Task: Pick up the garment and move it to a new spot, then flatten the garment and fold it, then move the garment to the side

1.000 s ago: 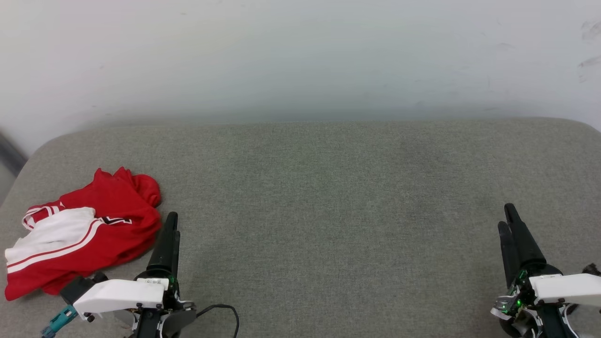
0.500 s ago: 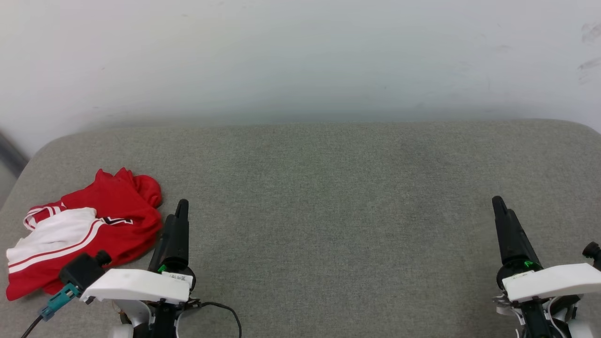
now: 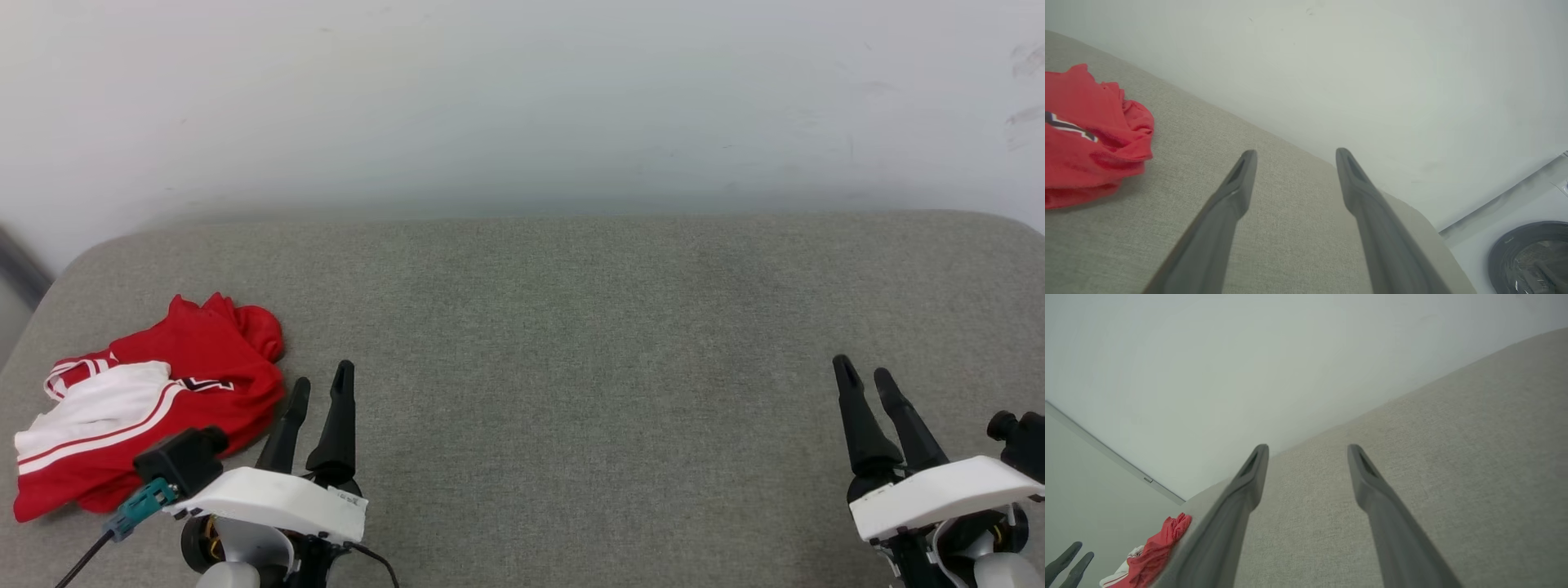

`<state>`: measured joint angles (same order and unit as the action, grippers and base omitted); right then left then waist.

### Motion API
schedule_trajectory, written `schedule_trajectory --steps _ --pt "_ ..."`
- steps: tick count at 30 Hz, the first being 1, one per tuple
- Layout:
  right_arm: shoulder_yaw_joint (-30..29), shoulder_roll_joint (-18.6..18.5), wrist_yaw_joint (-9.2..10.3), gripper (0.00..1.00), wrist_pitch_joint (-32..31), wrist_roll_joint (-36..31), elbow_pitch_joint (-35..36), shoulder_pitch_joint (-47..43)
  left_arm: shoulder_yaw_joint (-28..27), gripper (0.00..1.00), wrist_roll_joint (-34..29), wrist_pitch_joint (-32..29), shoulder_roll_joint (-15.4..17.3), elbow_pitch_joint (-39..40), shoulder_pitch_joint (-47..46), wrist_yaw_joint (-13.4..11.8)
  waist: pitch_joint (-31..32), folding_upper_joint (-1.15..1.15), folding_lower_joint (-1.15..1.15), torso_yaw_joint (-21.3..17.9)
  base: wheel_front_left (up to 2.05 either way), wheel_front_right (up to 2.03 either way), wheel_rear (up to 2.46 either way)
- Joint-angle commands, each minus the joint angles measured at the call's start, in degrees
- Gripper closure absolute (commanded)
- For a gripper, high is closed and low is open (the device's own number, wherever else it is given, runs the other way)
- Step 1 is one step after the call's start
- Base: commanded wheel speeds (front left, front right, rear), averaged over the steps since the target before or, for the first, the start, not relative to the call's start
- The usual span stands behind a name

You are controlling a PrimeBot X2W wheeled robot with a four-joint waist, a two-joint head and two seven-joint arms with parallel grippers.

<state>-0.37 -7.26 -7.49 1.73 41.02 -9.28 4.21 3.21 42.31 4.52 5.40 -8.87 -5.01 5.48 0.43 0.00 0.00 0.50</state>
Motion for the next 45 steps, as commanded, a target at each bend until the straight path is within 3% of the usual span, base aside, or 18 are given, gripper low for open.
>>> schedule_trajectory --steps 1,30,45 --pt "0.06 -0.56 -0.01 0.00 0.38 -2.15 0.66 0.31 0.45 0.00 -1.93 0.60 0.77 0.65 -0.66 -0.35 0.02 0.00 0.00 0.01 0.00 0.00 0.00" --pt "0.34 1.11 -0.01 0.00 0.11 -23.38 5.91 -2.76 5.58 0.00 -19.26 5.28 2.81 -1.99 -1.46 -4.83 0.32 0.00 0.00 -0.17 0.00 0.00 0.00" --pt "-0.56 2.59 0.00 0.00 2.12 -30.24 5.80 -3.39 6.89 0.00 -25.28 7.11 2.38 -2.60 -1.52 -5.25 0.45 0.00 0.00 0.07 0.00 0.00 0.00"
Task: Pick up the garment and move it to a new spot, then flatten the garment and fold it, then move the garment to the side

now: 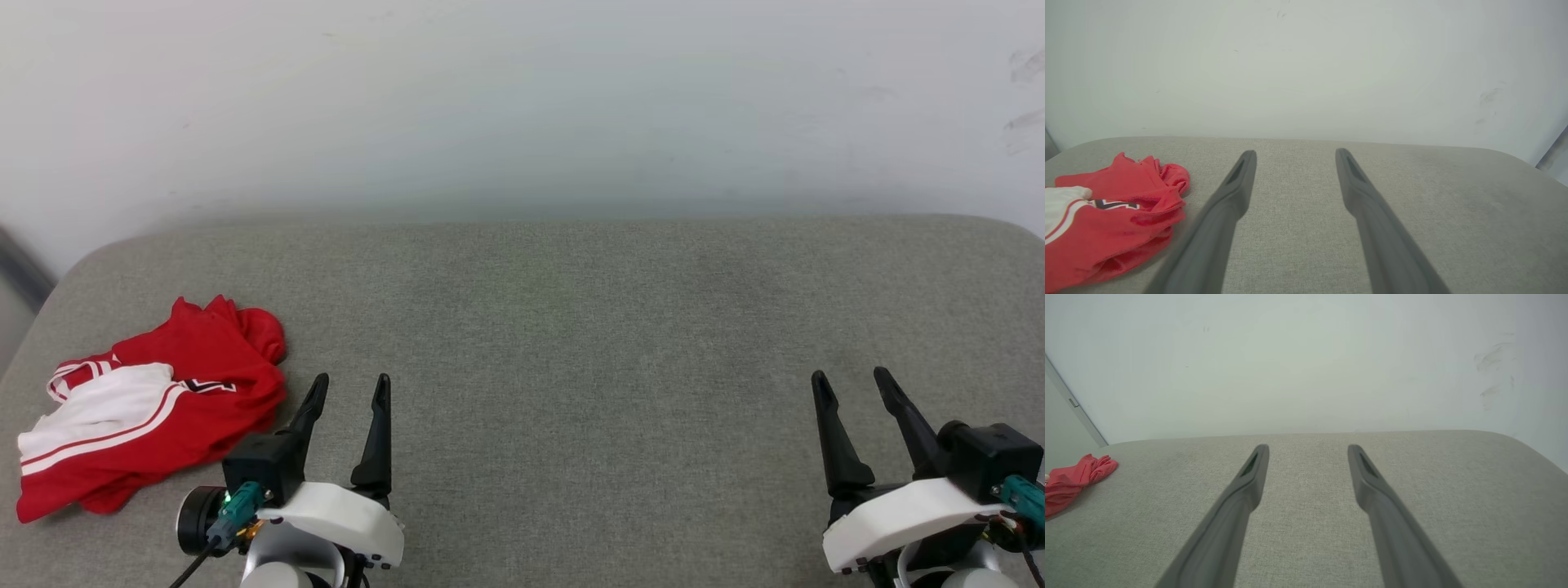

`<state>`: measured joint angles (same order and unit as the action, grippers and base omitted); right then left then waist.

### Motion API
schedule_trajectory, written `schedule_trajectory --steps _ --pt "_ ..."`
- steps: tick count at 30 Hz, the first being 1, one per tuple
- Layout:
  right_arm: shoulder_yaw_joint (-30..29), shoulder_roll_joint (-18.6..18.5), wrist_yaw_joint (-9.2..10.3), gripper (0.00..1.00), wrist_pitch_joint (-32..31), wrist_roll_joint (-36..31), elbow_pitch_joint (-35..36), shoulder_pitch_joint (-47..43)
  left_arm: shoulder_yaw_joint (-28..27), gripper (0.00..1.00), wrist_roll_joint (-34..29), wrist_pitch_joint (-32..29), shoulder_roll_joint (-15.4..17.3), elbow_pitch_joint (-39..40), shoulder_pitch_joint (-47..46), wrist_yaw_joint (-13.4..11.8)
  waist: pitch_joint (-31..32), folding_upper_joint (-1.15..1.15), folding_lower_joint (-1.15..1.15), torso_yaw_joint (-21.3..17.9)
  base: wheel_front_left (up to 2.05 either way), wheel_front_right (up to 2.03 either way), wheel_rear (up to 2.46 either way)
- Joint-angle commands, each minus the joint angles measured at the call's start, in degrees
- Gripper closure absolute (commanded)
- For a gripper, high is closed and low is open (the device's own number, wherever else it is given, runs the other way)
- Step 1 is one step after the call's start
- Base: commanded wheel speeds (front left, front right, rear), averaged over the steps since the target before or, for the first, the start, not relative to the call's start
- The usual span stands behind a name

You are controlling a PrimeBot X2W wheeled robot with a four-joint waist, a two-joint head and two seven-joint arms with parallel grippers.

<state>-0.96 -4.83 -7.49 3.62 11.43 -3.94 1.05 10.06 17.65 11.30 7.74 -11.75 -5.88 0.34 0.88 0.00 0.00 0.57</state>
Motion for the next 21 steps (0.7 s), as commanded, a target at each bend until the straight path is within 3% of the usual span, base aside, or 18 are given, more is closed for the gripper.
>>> schedule_trajectory --steps 1,21 --pt "-0.02 0.30 0.00 0.00 0.64 -0.93 0.56 -0.24 0.11 0.00 -1.08 0.51 0.05 0.13 -0.61 -0.08 0.03 0.00 0.00 0.01 0.00 0.00 0.00" --pt "-1.22 1.55 0.00 0.00 2.26 -8.64 0.70 -0.49 -0.39 0.00 -8.47 2.78 -0.71 -1.22 -0.01 -0.41 0.39 0.00 0.00 -0.01 0.00 0.00 0.00"
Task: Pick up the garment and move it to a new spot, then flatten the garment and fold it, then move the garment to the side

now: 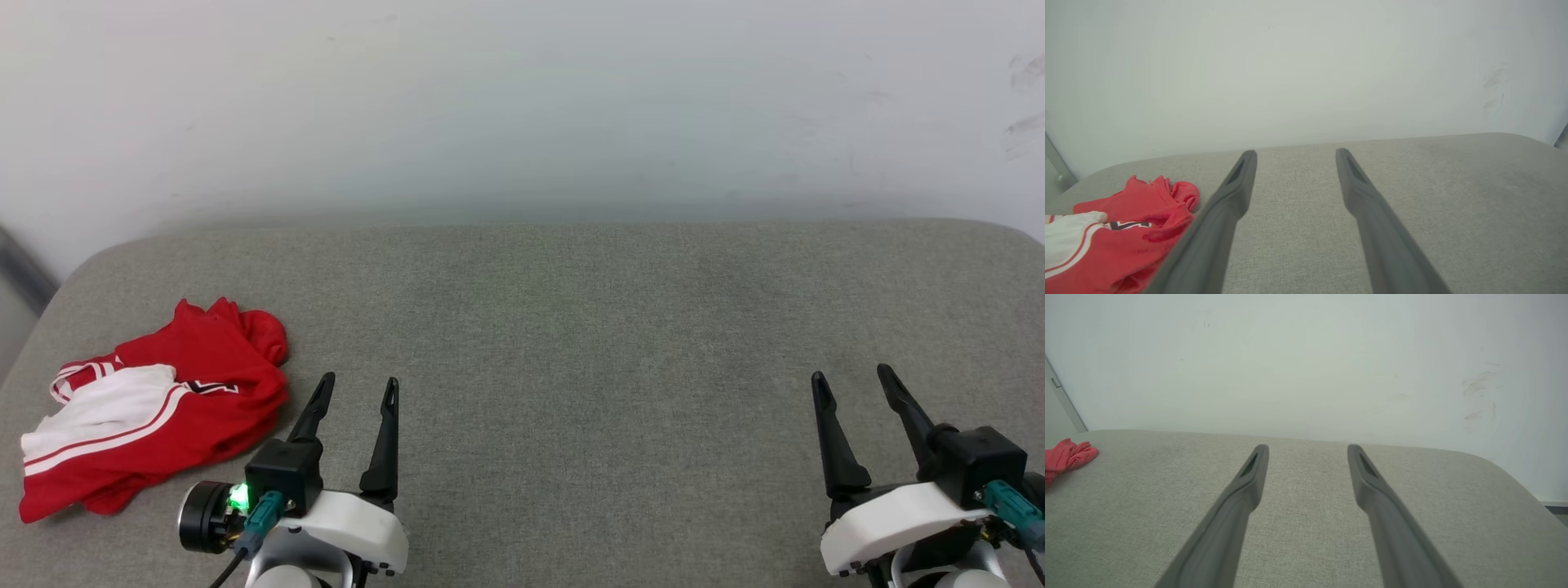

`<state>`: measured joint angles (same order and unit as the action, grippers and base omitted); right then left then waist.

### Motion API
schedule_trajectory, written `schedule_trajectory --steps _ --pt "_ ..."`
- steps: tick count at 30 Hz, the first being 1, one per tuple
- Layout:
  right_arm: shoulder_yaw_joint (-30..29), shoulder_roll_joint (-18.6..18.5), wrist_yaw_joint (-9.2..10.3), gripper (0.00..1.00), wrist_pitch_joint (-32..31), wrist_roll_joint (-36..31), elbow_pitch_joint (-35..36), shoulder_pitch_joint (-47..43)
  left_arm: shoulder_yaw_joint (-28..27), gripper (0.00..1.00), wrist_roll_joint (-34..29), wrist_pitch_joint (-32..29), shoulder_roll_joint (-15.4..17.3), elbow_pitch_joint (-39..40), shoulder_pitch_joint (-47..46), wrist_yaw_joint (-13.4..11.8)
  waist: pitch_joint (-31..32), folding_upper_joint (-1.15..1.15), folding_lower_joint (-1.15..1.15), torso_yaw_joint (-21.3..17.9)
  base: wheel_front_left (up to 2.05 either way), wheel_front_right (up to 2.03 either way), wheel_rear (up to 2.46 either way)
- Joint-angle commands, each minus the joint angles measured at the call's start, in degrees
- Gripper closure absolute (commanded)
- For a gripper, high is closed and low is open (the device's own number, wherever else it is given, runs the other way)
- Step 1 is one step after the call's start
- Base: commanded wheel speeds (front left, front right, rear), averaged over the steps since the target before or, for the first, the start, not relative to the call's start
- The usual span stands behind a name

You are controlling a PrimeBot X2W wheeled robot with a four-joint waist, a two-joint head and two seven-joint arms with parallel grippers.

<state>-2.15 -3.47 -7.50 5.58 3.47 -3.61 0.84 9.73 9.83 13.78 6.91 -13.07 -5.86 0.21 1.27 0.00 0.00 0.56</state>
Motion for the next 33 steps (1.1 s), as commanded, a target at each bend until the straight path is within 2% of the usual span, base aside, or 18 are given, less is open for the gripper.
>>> schedule_trajectory --steps 1,12,21,24,33 --pt "-0.04 0.23 0.02 0.00 0.43 -1.13 0.37 -0.25 -0.08 0.00 -1.05 0.37 0.10 0.02 -0.02 -0.25 0.01 0.00 0.00 -0.02 0.00 0.00 0.00" --pt "-0.35 0.57 0.02 0.00 1.38 -4.43 -0.02 -0.45 -0.82 0.00 -4.57 1.52 -0.66 -0.78 -0.08 0.08 0.20 0.00 0.00 0.07 0.00 0.00 0.00" --pt "-0.74 0.63 0.02 0.00 1.51 -2.67 -0.54 -0.48 -2.20 0.00 -3.51 1.44 -1.40 -1.01 0.03 0.33 0.18 0.00 0.00 1.69 0.00 0.00 0.00" --pt "-0.52 0.63 0.02 0.00 1.49 -2.16 -0.44 -0.57 -2.90 0.00 -2.95 1.44 -1.82 -1.14 0.16 0.15 0.04 0.00 0.00 3.28 0.00 0.00 0.00" --pt "1.72 0.61 0.02 0.00 0.99 -1.39 1.22 0.01 -6.38 0.00 -1.03 1.44 -2.71 -2.12 -0.15 -0.21 -0.98 0.00 0.00 13.94 0.00 0.00 0.00"
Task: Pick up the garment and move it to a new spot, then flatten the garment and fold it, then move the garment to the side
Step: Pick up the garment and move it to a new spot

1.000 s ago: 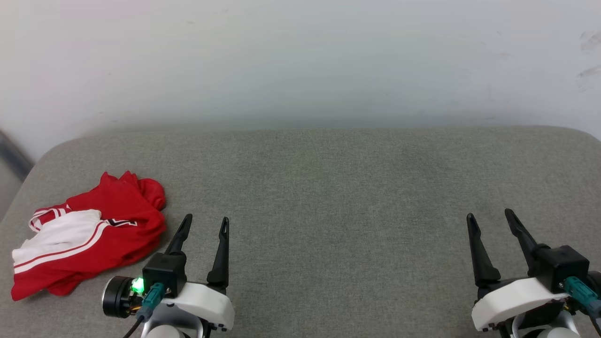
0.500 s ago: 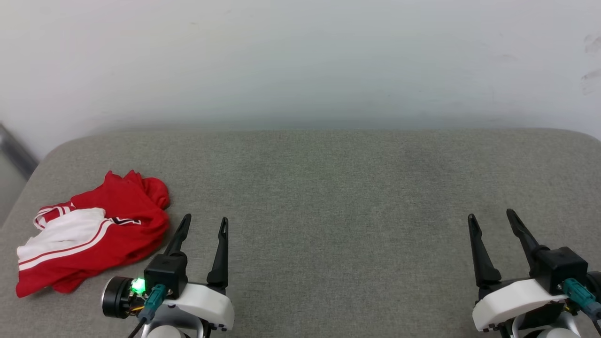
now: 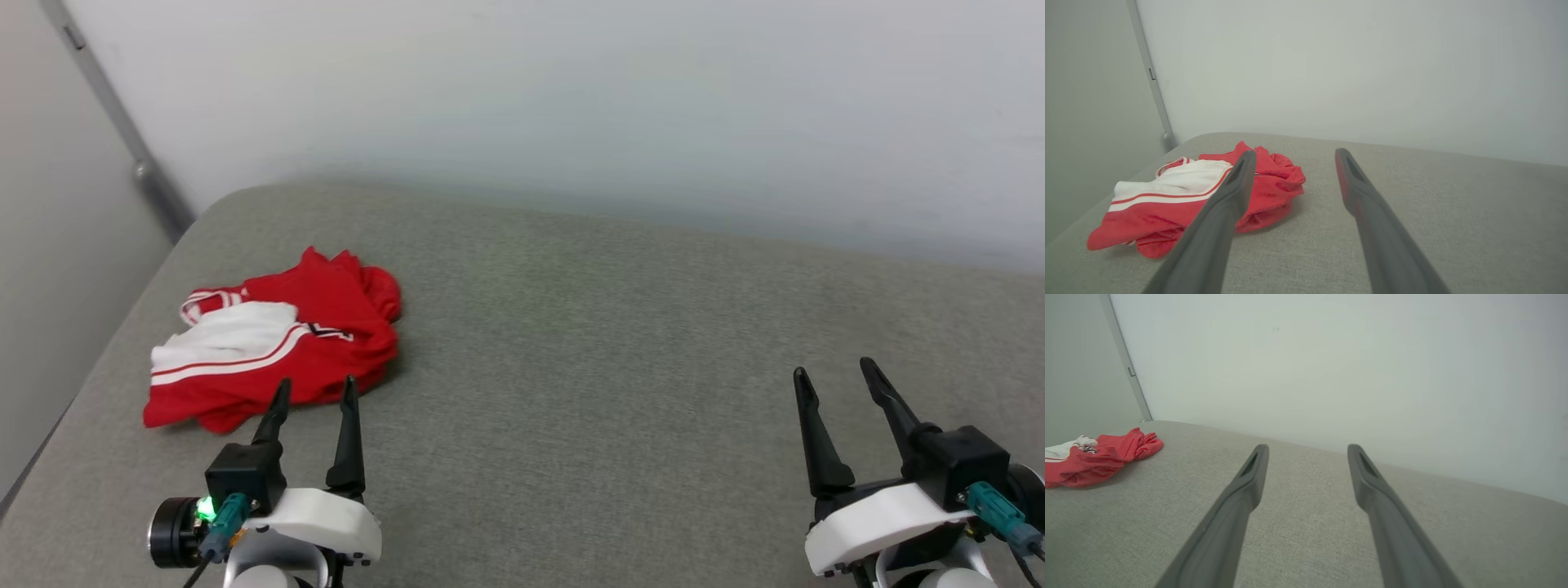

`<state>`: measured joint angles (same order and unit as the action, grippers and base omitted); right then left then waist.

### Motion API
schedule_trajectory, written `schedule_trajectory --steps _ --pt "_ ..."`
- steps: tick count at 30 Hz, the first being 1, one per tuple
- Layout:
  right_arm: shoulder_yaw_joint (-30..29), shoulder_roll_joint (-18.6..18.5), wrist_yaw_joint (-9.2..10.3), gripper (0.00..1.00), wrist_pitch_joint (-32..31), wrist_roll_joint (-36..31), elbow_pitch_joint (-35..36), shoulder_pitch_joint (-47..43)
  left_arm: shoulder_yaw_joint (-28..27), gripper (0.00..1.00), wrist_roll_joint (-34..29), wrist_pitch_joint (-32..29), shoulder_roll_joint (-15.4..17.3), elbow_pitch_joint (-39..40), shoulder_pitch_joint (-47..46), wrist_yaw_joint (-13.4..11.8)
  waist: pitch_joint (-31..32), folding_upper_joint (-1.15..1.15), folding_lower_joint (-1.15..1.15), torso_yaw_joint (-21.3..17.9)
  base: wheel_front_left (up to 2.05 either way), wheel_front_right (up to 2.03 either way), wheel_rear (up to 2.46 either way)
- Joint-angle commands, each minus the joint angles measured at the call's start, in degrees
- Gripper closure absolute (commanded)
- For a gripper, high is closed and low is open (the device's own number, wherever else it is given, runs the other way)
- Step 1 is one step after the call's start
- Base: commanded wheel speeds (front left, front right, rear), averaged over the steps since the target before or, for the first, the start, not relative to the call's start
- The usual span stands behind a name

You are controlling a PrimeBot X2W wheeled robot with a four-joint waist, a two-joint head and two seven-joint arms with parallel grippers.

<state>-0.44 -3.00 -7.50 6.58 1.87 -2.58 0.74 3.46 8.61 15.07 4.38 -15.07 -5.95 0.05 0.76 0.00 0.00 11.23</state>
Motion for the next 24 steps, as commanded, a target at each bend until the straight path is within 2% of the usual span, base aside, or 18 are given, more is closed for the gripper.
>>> schedule_trajectory --steps 1,8,12,16,24 --pt "0.49 0.16 0.02 0.00 -0.17 0.50 0.30 0.26 -0.70 0.00 0.09 0.15 -0.11 0.00 -0.10 -0.08 -0.53 0.00 0.00 4.55 0.00 0.00 0.00" --pt "2.69 0.14 0.02 0.00 -0.53 0.81 1.36 1.22 -3.96 0.00 0.82 0.15 0.43 -0.32 0.48 0.22 -0.95 0.00 0.00 12.95 0.00 0.00 0.00" --pt "3.27 0.12 0.02 0.00 -0.83 1.41 1.75 1.47 -4.93 0.00 1.81 0.15 0.17 -0.84 0.79 1.32 -1.16 0.00 0.00 16.69 0.00 0.00 0.00" --pt "4.09 0.12 0.02 0.00 -1.04 1.87 1.62 1.56 -6.01 0.00 2.22 0.15 -0.02 -1.25 0.80 1.79 -1.46 0.00 0.00 18.74 0.00 0.00 0.00" --pt "4.82 0.12 0.02 0.00 -1.48 1.26 1.27 2.75 -6.97 0.00 1.42 0.15 -0.16 -1.59 -0.33 2.39 -2.40 0.00 0.00 19.05 0.00 0.00 0.00"
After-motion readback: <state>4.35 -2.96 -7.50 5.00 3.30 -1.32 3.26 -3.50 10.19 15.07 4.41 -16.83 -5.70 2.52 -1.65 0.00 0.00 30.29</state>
